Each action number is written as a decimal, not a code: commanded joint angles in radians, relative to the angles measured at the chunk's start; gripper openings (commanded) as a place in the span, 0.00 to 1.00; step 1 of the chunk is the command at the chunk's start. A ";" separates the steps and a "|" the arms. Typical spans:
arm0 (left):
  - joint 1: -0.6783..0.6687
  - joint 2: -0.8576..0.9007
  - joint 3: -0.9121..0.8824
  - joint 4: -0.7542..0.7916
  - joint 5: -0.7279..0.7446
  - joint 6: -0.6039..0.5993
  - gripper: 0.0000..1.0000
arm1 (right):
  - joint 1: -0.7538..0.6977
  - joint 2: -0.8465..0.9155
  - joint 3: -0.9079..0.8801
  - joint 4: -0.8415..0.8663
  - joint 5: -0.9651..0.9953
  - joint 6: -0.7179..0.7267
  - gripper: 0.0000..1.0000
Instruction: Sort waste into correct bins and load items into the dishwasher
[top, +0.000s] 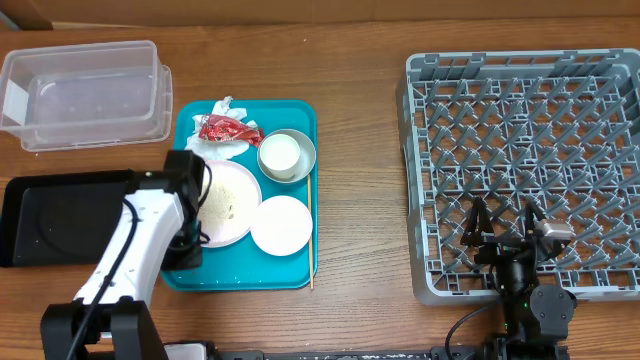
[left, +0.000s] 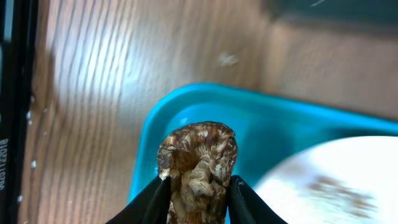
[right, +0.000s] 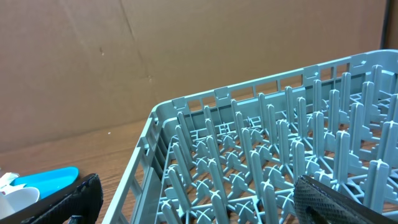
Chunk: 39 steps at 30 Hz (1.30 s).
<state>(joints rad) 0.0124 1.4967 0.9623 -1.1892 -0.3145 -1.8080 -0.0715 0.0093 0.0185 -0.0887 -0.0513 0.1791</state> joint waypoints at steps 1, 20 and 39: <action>0.003 0.006 0.087 -0.010 -0.125 -0.010 0.33 | -0.003 -0.006 -0.010 0.007 0.006 -0.004 1.00; 0.443 0.007 0.155 0.444 0.080 0.470 0.63 | -0.003 -0.006 -0.010 0.007 0.006 -0.004 1.00; 0.272 0.087 0.155 0.624 0.334 1.358 0.95 | -0.003 -0.006 -0.010 0.007 0.006 -0.004 1.00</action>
<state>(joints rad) 0.2943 1.5333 1.1004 -0.5564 -0.0105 -0.6167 -0.0715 0.0093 0.0185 -0.0891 -0.0513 0.1791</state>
